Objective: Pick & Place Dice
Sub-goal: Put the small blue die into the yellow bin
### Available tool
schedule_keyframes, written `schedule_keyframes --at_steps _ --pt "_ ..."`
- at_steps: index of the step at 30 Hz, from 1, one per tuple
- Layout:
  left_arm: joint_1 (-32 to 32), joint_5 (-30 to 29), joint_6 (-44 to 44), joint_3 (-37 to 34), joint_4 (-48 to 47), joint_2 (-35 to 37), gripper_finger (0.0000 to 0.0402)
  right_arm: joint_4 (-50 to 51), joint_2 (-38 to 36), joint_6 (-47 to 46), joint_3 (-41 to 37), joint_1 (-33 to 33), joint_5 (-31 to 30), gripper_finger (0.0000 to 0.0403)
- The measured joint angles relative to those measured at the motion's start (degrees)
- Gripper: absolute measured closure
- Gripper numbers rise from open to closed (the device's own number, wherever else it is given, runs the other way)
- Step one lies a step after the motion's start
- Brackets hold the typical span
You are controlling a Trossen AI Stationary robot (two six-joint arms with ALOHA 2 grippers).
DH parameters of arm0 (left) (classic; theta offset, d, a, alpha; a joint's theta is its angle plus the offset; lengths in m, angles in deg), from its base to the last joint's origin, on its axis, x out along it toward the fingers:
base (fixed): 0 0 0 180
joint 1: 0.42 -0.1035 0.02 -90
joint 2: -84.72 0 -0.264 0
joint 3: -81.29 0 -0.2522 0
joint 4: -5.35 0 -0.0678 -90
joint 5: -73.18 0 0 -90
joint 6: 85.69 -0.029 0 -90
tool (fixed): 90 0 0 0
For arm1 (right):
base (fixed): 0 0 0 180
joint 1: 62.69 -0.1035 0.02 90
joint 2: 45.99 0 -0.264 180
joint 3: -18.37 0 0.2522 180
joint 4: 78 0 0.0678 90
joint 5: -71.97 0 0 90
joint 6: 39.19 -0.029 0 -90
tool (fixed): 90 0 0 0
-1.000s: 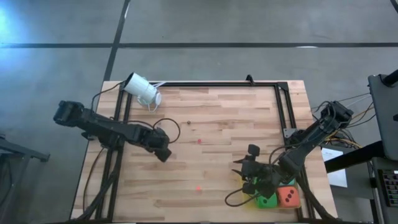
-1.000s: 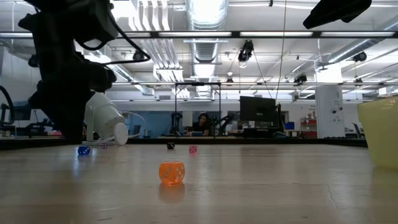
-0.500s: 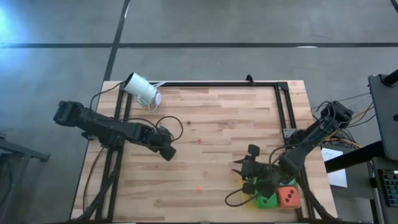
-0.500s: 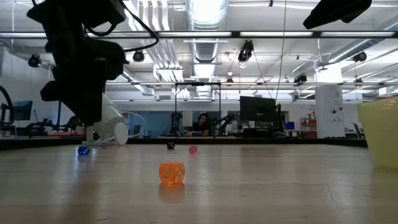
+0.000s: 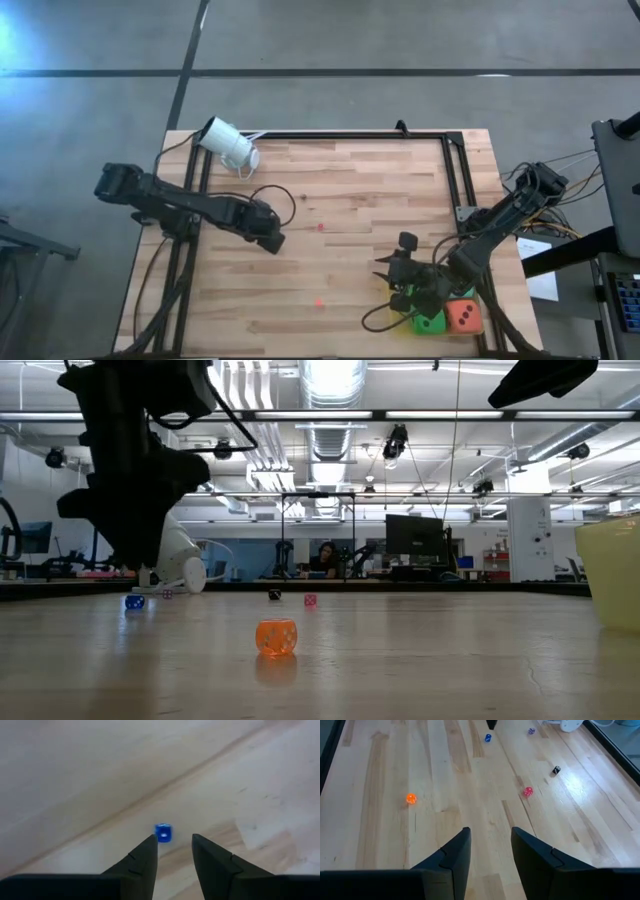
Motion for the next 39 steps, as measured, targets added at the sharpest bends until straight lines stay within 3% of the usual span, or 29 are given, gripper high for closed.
schedule_keyframes --at_steps 9,29,39 --pt "-1.1 0.1 -0.3 1.3 -0.5 -7.2 0.0275 0.1 0.0 0.0 0.0 0.0 0.0 0.0268" --pt "-1.0 -0.8 0.2 -1.9 5.7 -7.5 0.0275 0.3 0.0 0.0 0.0 0.0 0.1 0.0268" --pt "-1.1 2.3 0.1 -2.9 8.3 -7.5 0.0275 0.3 0.0 0.0 0.0 0.0 0.1 0.0268"
